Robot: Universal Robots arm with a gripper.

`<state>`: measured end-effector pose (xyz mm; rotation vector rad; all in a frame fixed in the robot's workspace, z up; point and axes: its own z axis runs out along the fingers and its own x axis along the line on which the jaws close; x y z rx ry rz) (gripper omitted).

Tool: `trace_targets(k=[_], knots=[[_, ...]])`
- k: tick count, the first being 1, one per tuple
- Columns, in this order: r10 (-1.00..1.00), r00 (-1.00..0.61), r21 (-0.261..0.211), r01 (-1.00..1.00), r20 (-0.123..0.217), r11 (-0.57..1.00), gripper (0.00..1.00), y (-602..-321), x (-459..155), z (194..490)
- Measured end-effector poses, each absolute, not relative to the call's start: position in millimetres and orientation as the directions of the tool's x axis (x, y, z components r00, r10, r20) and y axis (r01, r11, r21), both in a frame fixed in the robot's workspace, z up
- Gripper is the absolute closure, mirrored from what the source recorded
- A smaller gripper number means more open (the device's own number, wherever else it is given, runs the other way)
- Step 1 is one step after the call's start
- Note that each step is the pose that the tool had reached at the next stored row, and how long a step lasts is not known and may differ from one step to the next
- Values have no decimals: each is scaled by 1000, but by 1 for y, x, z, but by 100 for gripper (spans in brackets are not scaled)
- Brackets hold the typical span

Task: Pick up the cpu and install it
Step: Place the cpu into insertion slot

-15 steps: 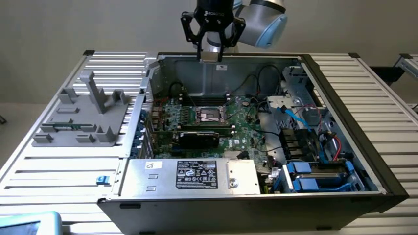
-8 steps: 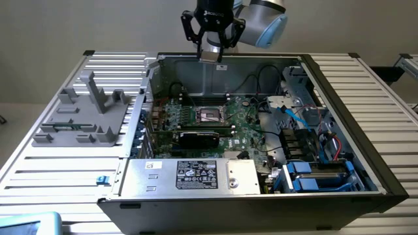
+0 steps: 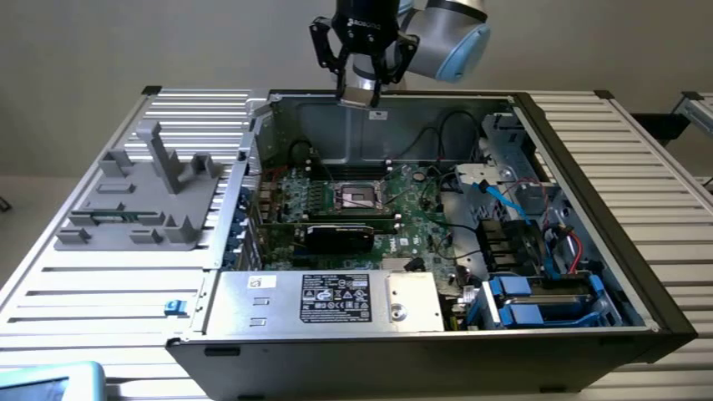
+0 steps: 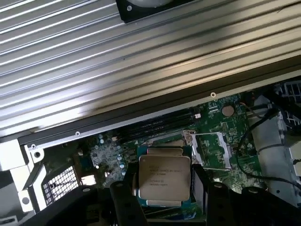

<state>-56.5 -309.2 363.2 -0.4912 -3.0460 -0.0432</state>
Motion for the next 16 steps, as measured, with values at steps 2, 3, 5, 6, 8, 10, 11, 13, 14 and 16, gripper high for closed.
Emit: trace_targets(k=[2, 3, 5, 6, 8, 10, 11, 13, 14, 16], knots=[[333, -941, 19, 334, 55, 942, 44, -309, -57, 363], [342, -938, 19, 343, 53, 939, 44, -309, -57, 363], [361, -931, 19, 362, 48, 932, 44, -309, -57, 363], [370, -928, 19, 371, 45, 928, 44, -309, -57, 363], [389, -920, 18, 390, 41, 921, 44, -309, -57, 363], [408, -912, 17, 409, 38, 912, 44, -309, -57, 362], [419, -907, 17, 420, 38, 907, 44, -309, -56, 362], [443, -896, 16, 444, 37, 896, 44, -309, -57, 362], [454, -890, 16, 455, 37, 890, 44, -309, -57, 362], [477, -878, 15, 477, 36, 879, 44, -309, -57, 362]])
